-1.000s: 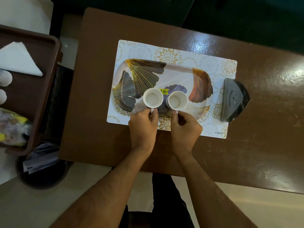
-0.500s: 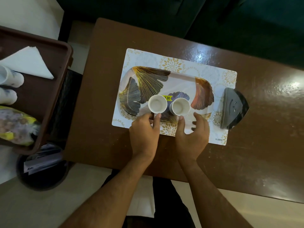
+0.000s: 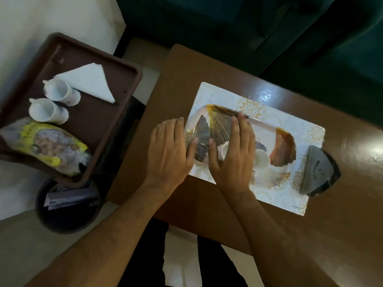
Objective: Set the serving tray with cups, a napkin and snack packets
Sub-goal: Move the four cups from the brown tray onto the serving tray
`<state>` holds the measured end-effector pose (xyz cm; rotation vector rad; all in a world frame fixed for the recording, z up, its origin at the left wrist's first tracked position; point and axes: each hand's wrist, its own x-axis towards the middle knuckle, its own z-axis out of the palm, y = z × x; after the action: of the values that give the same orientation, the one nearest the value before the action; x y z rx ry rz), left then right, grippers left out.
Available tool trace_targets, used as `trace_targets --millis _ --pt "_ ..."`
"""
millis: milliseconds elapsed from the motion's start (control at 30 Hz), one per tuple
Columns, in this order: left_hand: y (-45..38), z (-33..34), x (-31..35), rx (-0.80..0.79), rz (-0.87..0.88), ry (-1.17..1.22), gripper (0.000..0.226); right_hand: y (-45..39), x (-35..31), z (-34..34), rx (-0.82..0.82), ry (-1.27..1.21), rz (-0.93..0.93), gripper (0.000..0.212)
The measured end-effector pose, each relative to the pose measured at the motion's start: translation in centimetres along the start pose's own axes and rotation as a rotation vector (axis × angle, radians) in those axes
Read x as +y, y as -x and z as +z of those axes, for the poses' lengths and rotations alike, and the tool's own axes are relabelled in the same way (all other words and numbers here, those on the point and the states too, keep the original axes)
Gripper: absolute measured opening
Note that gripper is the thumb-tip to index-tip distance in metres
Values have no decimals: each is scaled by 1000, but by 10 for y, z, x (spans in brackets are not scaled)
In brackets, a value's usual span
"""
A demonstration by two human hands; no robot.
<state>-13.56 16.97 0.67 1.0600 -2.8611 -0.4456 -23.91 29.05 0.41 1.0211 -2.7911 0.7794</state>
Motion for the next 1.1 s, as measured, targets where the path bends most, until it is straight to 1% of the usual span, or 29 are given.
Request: trace_targets --millis 67,200,333,467,567,700,800,867,967,1100 --pt "-8 -12 -30 -4 -4 -89 67 -13 -23 13 -71 26 -63 67" --pt "-20 -37 -92 21 -73 -155 66 -37 -68 39 -180 46 -186 70" --pt "-23 -59 -150 64 -174 -165 65 -53 -114 73 -256 41 -274 70" --pt "-18 -70 -199 96 -283 -141 62 -59 -163 106 -343 8 -322 70" --pt "-17 -75 -235 96 -347 -126 61 -65 -198 127 -379 -35 -399 65" --pt "-19 -78 -272 83 -423 -86 57 -77 -232 154 -448 -87 -493 55" --pt "-23 -78 -291 55 -461 -50 61 -90 -253 173 -493 -101 -577 55" --pt "-27 -78 -300 3 -473 -13 71 -99 -268 184 -512 -113 -629 59" --pt "-33 -77 -311 -75 -467 50 83 -110 -289 200 -591 -126 -686 76" --pt "-41 -74 -318 -64 -461 212 76 -122 -305 221 -734 -69 -785 82"
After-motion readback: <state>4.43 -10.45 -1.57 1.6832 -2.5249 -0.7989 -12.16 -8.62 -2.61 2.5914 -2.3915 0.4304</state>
